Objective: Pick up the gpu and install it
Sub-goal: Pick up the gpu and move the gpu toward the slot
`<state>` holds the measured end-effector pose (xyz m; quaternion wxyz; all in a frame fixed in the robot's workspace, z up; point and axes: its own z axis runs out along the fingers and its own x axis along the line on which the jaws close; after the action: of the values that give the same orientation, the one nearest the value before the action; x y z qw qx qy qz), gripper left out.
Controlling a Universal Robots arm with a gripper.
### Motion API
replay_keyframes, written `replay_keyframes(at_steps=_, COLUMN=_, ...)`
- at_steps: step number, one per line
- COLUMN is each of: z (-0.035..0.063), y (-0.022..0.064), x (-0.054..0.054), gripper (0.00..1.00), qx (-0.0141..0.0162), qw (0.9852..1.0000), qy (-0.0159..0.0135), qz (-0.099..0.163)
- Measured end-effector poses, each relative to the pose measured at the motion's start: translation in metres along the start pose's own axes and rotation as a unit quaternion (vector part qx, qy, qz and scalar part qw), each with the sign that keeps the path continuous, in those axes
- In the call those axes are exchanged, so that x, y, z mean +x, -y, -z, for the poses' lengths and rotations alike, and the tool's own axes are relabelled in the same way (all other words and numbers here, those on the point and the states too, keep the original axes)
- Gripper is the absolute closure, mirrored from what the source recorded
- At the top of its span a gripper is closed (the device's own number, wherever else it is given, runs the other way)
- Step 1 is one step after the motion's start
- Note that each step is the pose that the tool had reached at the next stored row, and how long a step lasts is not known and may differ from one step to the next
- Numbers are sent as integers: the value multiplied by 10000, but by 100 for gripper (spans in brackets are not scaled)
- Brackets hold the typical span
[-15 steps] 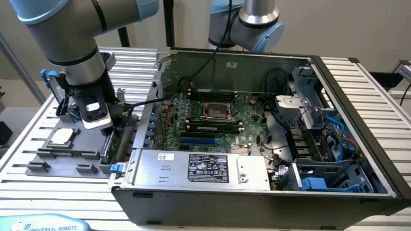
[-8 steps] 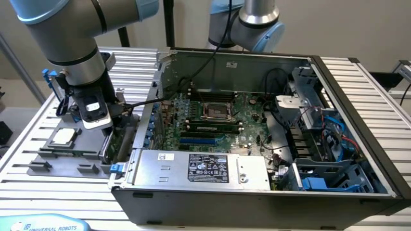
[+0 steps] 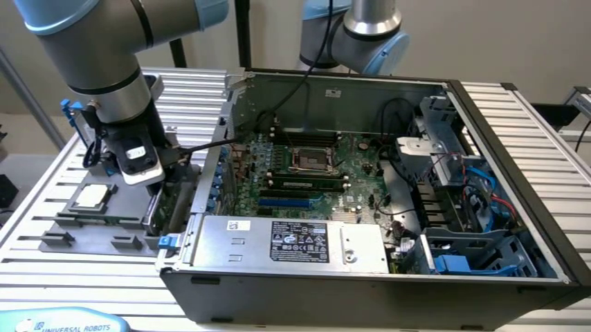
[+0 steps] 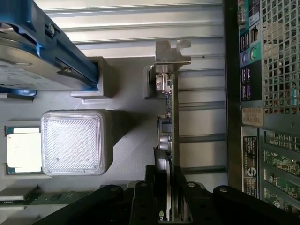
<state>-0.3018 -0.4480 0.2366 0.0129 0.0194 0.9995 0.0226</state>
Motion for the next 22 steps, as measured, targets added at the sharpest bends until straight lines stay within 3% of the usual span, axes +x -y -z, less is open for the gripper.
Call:
replay_keyframes(at_steps=3, z=0, y=0, x=4, gripper=73, qx=-4, qw=9999, qy=-8, qz=168)
replay_keyframes(at_steps=10, z=0, y=0, x=4, gripper=73, qx=-4, qw=9998, qy=-9, qz=176)
replay_keyframes(at_steps=22, z=-1, y=0, x=4, gripper=73, qx=1, qw=10000, qy=0, qz=-23)
